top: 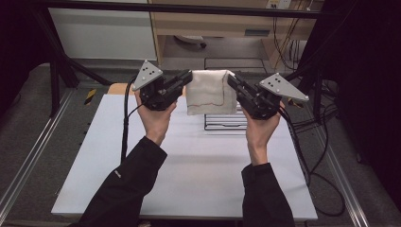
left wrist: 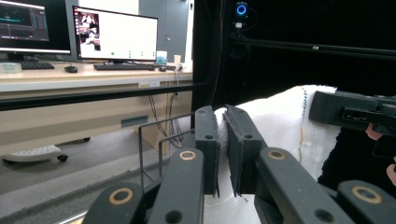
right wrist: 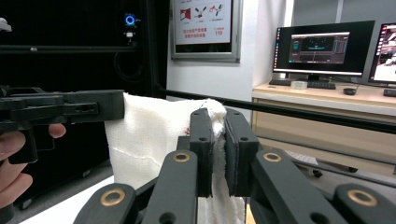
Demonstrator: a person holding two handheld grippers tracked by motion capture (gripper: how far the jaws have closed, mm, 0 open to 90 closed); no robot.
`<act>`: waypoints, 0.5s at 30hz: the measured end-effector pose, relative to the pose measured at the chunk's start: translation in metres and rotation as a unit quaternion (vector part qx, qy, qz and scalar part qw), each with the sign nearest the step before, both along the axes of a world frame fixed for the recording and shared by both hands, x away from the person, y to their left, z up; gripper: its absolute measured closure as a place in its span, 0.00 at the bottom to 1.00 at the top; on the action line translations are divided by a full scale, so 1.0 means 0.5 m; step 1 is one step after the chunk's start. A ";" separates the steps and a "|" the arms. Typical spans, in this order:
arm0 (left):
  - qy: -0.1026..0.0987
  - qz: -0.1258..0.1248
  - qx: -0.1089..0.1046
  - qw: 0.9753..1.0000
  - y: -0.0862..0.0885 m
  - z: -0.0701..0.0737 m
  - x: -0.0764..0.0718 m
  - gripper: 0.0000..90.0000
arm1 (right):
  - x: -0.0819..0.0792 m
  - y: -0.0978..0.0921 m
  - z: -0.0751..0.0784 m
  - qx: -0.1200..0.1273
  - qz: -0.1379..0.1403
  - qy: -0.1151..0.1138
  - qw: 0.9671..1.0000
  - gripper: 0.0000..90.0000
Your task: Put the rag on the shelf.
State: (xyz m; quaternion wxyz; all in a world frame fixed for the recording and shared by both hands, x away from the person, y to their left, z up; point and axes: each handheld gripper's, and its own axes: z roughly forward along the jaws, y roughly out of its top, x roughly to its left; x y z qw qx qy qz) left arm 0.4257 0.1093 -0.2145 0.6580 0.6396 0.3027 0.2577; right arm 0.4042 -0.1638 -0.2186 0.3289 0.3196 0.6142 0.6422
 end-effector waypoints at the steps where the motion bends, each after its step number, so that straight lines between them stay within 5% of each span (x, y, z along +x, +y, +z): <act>1: -0.001 0.000 0.000 1.000 -0.003 0.003 0.002 0.92 | 0.001 -0.002 0.002 0.003 -0.002 0.000 1.000 0.93; 15: -0.011 -0.001 -0.005 1.000 -0.032 0.041 0.028 0.92 | 0.021 -0.024 0.040 0.005 -0.021 -0.012 1.000 0.93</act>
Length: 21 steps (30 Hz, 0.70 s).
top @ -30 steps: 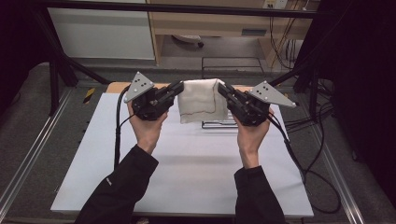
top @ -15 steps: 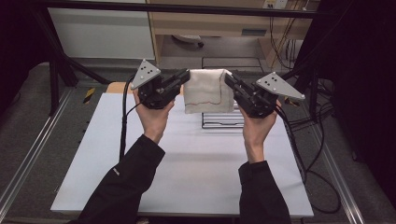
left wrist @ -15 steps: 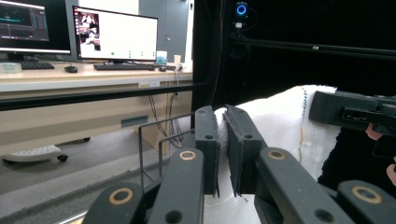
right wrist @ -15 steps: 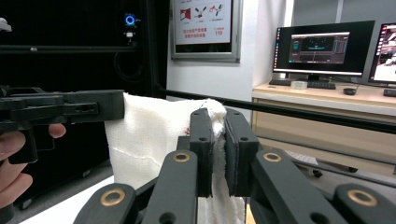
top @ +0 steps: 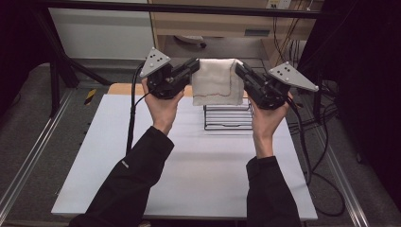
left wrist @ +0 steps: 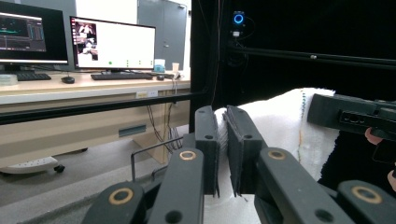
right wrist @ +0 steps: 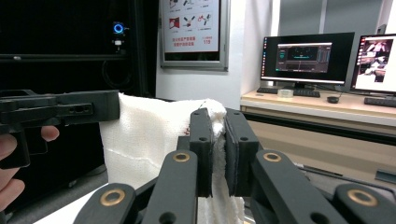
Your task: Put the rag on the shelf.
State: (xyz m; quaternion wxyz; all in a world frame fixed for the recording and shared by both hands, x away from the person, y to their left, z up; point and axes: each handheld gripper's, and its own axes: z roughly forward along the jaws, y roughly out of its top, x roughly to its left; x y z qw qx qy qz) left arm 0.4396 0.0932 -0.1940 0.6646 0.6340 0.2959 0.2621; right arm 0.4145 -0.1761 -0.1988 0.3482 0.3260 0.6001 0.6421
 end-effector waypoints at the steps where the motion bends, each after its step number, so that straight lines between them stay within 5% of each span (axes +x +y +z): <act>1: -0.001 -0.001 -0.002 1.000 -0.002 0.002 0.002 0.92 | 0.001 -0.001 0.003 -0.001 -0.002 -0.001 1.000 0.93; 21: -0.004 -0.001 -0.005 1.000 -0.052 0.048 0.050 0.92 | 0.036 -0.041 0.050 0.011 -0.023 -0.005 1.000 0.93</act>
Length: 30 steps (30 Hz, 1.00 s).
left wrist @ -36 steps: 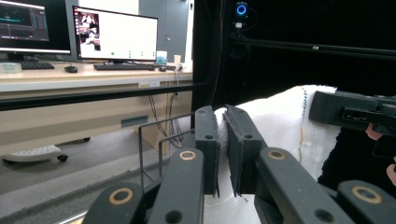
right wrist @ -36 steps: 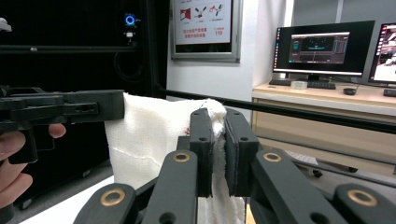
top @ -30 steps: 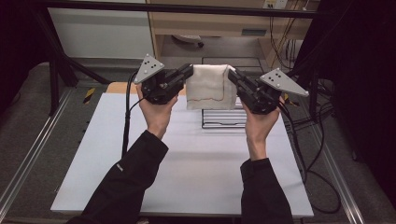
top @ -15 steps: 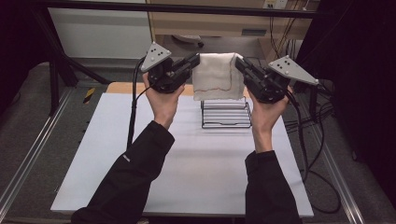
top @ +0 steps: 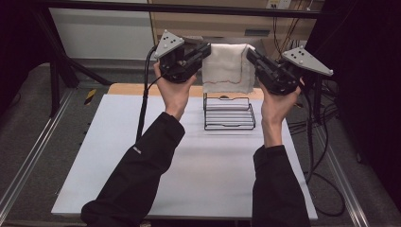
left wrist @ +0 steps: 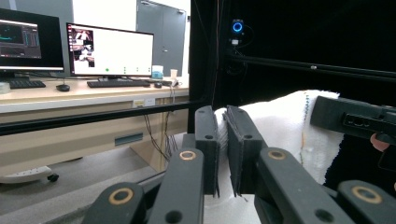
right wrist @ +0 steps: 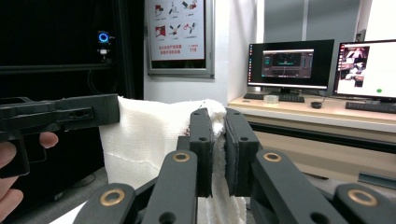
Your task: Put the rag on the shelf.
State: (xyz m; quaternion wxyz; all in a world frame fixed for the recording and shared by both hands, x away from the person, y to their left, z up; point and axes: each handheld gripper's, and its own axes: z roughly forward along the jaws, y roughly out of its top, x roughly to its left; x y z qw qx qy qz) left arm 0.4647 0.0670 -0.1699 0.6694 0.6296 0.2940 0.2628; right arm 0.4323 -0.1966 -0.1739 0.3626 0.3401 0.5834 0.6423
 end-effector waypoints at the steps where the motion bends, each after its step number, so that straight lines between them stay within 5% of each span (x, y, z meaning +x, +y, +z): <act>1: -0.002 0.001 0.000 1.000 -0.002 0.002 0.002 0.92 | 0.002 -0.001 0.002 0.000 0.001 0.000 1.000 0.93; 30: -0.014 0.017 0.000 1.000 -0.038 0.036 0.080 0.92 | 0.076 -0.024 0.037 0.000 -0.014 -0.003 1.000 0.93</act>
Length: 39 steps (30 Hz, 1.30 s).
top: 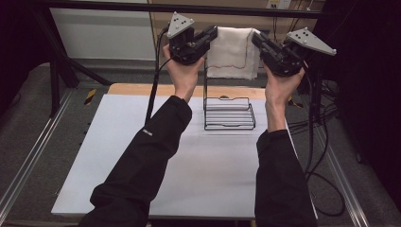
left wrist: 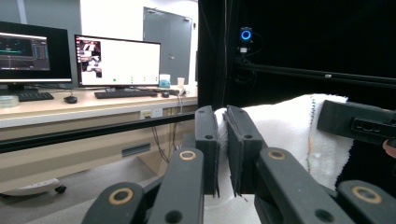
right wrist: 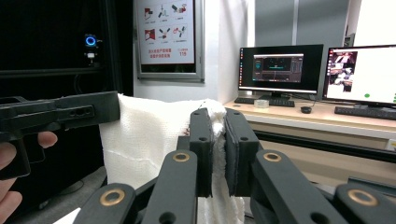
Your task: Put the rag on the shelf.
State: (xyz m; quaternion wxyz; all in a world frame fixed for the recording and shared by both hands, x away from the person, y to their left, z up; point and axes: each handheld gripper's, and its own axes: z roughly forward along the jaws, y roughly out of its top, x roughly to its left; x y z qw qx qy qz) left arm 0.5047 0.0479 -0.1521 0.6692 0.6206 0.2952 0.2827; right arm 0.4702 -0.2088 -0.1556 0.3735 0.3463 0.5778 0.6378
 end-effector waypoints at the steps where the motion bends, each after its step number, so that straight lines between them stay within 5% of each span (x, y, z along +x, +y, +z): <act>1: 0.001 0.002 0.002 1.000 -0.002 0.001 0.002 0.92 | 0.003 0.000 0.001 -0.002 -0.001 0.002 1.000 0.93; 8: -0.006 0.010 0.013 1.000 -0.004 0.004 0.016 0.92 | 0.027 -0.002 0.004 0.001 -0.004 0.004 1.000 0.93; 21: 0.016 0.010 0.024 1.000 -0.001 -0.028 0.054 0.92 | 0.074 0.005 -0.027 -0.005 -0.006 0.030 1.000 0.92; 39: 0.039 -0.015 0.049 0.998 -0.029 -0.072 0.061 0.92 | 0.083 -0.031 -0.079 -0.009 -0.013 0.060 0.998 0.92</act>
